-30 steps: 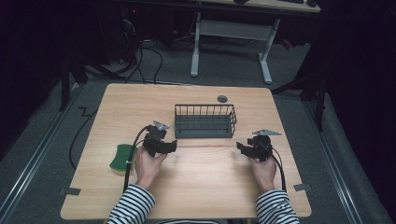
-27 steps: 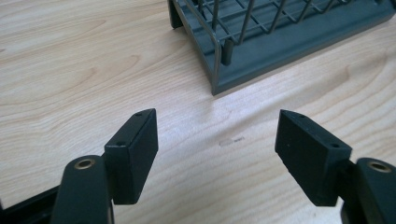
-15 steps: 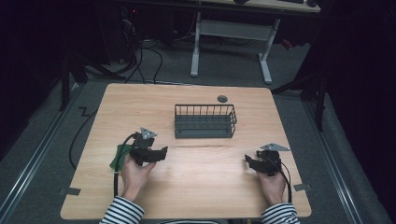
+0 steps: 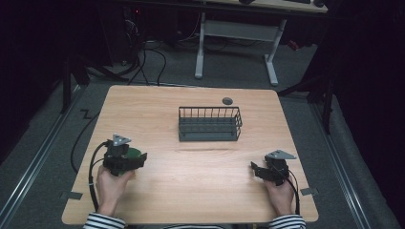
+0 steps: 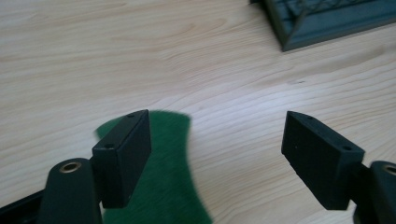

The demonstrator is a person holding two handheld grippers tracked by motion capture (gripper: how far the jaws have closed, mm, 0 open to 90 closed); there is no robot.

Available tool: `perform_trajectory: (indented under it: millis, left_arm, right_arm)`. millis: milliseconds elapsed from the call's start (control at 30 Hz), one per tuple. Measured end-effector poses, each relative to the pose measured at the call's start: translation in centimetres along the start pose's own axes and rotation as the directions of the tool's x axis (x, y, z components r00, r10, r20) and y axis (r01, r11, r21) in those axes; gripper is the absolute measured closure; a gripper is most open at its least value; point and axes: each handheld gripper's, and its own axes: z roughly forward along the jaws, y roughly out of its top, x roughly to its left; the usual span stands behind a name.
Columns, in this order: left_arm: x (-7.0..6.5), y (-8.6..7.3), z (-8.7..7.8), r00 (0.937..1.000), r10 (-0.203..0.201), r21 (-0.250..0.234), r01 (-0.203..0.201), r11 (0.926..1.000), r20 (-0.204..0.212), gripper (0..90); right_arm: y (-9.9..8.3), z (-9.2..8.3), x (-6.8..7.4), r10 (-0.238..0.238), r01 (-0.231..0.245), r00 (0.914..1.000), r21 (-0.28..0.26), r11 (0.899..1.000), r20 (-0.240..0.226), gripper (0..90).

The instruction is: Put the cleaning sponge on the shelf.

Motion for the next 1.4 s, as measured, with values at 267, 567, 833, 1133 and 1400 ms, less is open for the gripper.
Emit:
perform_trajectory:
  millis: [267, 567, 833, 1133, 1400]
  left_arm:
    - [2.8, -1.4, 0.5, 0.9959, -0.071, 0.091, 0.076, 0.9929, -0.057, 20.2]
    - [3.3, -0.6, 2.5, 0.9949, -0.074, 0.220, 0.087, 0.9715, -0.069, 17.5]
    - [3.1, 0.5, 4.1, 0.9942, -0.051, 0.311, 0.078, 0.9470, -0.095, 15.3]
    - [2.9, 0.6, 6.3, 0.9934, -0.016, 0.401, 0.061, 0.9139, -0.114, 15.2]
    - [2.7, 0.6, 6.6, 0.9930, -0.001, 0.403, 0.049, 0.9141, -0.118, 26.2]
  right_arm:
    - [0.0, 0.0, 0.0, -0.001, 0.001, 1.0000, 0.001, 1.000, -0.002, 32.0]
    - [0.0, 0.0, 0.0, -0.001, 0.001, 1.0000, 0.001, 1.000, -0.002, 32.0]
    - [0.0, 0.0, 0.0, -0.001, 0.001, 1.0000, 0.001, 1.000, -0.002, 31.8]
    - [0.0, 0.0, 0.0, -0.001, 0.001, 1.0000, 0.002, 1.000, -0.003, 31.5]
    - [0.0, 0.0, 0.0, -0.002, 0.002, 1.0000, 0.002, 1.000, -0.003, 31.3]
